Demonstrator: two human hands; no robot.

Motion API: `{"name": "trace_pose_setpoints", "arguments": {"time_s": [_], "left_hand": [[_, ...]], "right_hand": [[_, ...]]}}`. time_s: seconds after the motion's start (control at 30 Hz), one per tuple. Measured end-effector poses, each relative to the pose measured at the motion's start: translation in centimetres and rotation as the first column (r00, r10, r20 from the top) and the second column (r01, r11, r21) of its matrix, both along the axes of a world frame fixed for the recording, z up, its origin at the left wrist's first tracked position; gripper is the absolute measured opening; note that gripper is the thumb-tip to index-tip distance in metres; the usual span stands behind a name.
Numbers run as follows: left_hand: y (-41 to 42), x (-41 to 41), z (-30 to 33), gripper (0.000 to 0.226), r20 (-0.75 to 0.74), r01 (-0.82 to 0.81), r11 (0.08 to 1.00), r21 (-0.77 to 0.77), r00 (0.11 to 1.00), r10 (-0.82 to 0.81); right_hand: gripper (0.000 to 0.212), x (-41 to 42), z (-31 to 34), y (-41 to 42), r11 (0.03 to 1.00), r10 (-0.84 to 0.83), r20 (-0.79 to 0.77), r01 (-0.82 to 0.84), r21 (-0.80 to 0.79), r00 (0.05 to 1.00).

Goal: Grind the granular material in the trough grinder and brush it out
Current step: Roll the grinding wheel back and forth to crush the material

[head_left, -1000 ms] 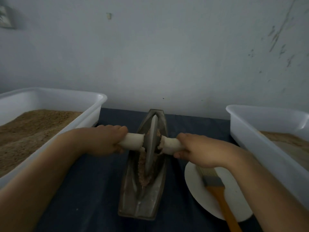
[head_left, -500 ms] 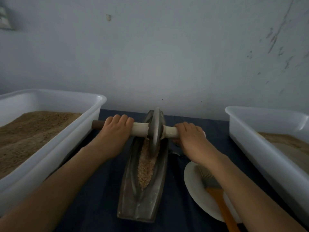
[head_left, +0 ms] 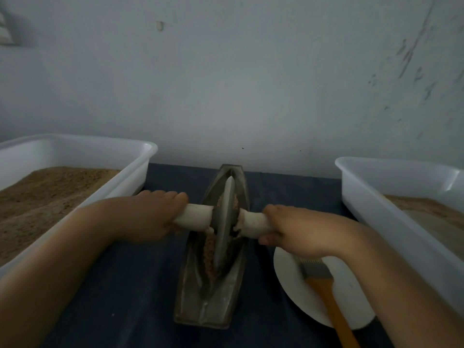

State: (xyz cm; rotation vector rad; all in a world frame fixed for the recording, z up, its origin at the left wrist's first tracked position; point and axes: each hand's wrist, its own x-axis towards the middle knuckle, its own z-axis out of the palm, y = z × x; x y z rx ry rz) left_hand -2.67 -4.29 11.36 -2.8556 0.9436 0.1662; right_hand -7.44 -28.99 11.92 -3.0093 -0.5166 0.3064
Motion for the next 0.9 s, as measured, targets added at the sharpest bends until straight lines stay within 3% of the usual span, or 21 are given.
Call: {"name": "trace_pose_setpoints", "arguments": {"time_s": [0.13,0.27,0.43,0.6,0.9], "left_hand": [[-0.7,1.3,-1.5,0.022,0.161,-0.043,0.998,-0.053,0.986,0.051],[-1.2,2.7,-3.4,0.037,0.385,-0.096,0.986,-0.14,0.912,0.143],[-2.4,2.5,-4.2,0.037,0.573,-0.04,0.967,-0.252,0.799,0.182],[-1.7,2.6,-3.6,0.04,0.432,-0.093,0.982,-0.167,0.888,0.157],[-0.3,-0.4,0.0,0.023,0.023,-0.022,1.0,-0.006,0.999,0.022]], "right_hand": [[0.021,2.1,-1.8,-0.2,1.0,-0.016,0.237,0.02,-0.014,0.971],[0.034,4.8,-4.0,-0.8,0.998,-0.016,0.511,0.041,-0.038,0.86],[0.049,5.9,-5.4,-1.3,0.998,-0.05,0.575,0.059,0.003,0.817],[0.04,5.0,-4.9,-0.9,0.997,-0.036,0.525,0.065,-0.036,0.85],[0.029,0.4,-0.5,0.2,0.999,0.001,0.065,0.002,-0.037,0.998]]}}
